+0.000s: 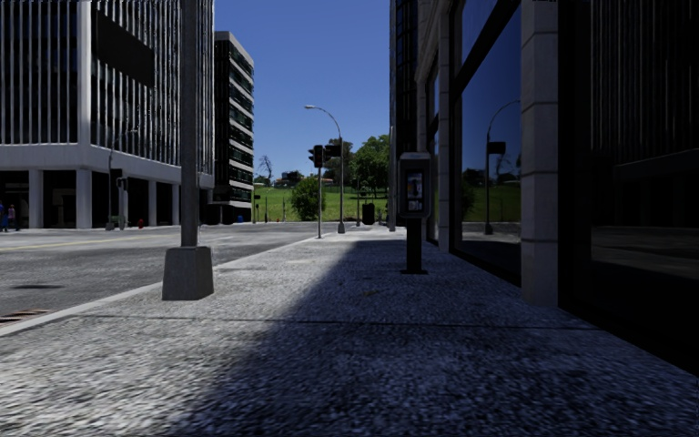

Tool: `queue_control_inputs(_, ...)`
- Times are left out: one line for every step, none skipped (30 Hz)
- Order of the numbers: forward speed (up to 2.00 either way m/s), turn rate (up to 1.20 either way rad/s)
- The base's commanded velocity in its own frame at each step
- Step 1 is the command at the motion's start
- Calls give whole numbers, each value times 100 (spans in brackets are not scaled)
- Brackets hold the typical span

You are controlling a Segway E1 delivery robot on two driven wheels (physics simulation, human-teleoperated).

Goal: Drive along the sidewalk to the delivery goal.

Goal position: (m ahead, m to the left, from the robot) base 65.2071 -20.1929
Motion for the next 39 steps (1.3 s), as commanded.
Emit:
queue_control_inputs(200,0)
queue_control_inputs(200,0)
queue_control_inputs(200,0)
queue_control_inputs(200,0)
queue_control_inputs(200,0)
queue_control_inputs(200,0)
queue_control_inputs(200,0)
queue_control_inputs(200,0)
queue_control_inputs(200,0)
queue_control_inputs(200,0)
queue_control_inputs(200,0)
queue_control_inputs(200,0)
queue_control_inputs(200,0)
queue_control_inputs(200,0)
queue_control_inputs(200,0)
queue_control_inputs(200,0)
queue_control_inputs(200,0)
queue_control_inputs(200,0)
queue_control_inputs(200,0)
queue_control_inputs(200,0)
queue_control_inputs(200,0)
queue_control_inputs(200,0)
queue_control_inputs(200,0)
queue_control_inputs(200,0)
queue_control_inputs(200,0)
queue_control_inputs(200,0)
queue_control_inputs(200,0)
queue_control_inputs(200,0)
queue_control_inputs(200,0)
queue_control_inputs(200,0)
queue_control_inputs(200,0)
queue_control_inputs(200,0)
queue_control_inputs(200,0)
queue_control_inputs(200,0)
queue_control_inputs(200,0)
queue_control_inputs(200,0)
queue_control_inputs(200,0)
queue_control_inputs(200,0)
queue_control_inputs(200,0)
